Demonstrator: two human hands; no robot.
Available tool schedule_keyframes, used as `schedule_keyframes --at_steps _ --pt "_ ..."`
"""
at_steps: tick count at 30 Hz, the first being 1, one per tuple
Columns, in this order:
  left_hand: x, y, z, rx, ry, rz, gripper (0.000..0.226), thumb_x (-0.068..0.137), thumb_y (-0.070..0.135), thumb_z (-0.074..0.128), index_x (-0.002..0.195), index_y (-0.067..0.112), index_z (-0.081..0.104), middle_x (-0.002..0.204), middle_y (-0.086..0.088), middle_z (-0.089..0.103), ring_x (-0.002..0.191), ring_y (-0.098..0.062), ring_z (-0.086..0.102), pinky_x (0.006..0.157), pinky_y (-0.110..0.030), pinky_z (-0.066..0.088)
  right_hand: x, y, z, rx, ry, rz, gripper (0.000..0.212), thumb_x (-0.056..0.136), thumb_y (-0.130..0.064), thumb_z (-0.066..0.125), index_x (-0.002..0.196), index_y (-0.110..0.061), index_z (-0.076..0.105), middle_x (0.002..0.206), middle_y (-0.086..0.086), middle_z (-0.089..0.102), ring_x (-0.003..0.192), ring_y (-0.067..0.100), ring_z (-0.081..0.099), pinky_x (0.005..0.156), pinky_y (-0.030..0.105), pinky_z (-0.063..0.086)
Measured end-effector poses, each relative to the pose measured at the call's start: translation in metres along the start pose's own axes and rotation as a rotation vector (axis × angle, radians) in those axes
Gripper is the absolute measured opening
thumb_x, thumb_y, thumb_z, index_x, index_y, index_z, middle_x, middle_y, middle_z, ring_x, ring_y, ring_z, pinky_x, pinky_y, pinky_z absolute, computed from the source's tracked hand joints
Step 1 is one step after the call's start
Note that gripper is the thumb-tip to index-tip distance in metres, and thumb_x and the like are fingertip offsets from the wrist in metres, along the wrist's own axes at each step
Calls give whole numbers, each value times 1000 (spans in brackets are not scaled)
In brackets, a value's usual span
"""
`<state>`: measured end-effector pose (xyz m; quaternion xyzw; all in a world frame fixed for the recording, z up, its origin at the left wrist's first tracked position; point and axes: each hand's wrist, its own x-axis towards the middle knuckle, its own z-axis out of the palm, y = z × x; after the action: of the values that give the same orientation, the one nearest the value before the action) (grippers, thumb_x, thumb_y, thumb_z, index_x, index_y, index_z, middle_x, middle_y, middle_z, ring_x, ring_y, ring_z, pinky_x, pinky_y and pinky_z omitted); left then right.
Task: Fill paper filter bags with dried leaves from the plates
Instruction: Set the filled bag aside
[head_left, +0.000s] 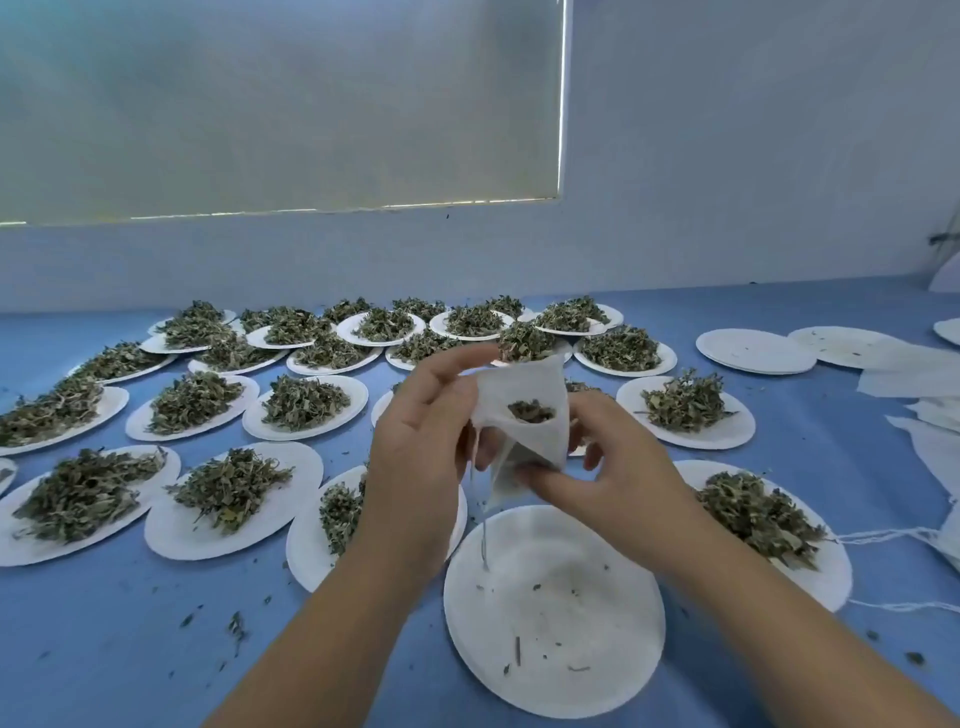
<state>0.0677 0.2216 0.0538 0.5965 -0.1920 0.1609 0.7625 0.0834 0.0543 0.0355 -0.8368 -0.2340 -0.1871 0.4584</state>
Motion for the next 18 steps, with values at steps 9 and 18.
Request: schedule_keyframes --at_steps 9,18 --pt "-13 45 -113 573 93 -136 37 72 47 66 107 53 55 93 19 63 72 -2 62 59 -14 48 74 -71 79 272 -213 49 35 70 -45 77 99 -35 59 90 -13 65 70 8 61 65 28 55" --pt "-57 114 -281 789 539 -218 42 63 40 81 98 37 59 86 27 66 74 7 63 59 -17 43 112 -203 264 323 -532 -8 37 68 -45 79 96 -28 62 84 -10 66 69 4 61 55 19 43"
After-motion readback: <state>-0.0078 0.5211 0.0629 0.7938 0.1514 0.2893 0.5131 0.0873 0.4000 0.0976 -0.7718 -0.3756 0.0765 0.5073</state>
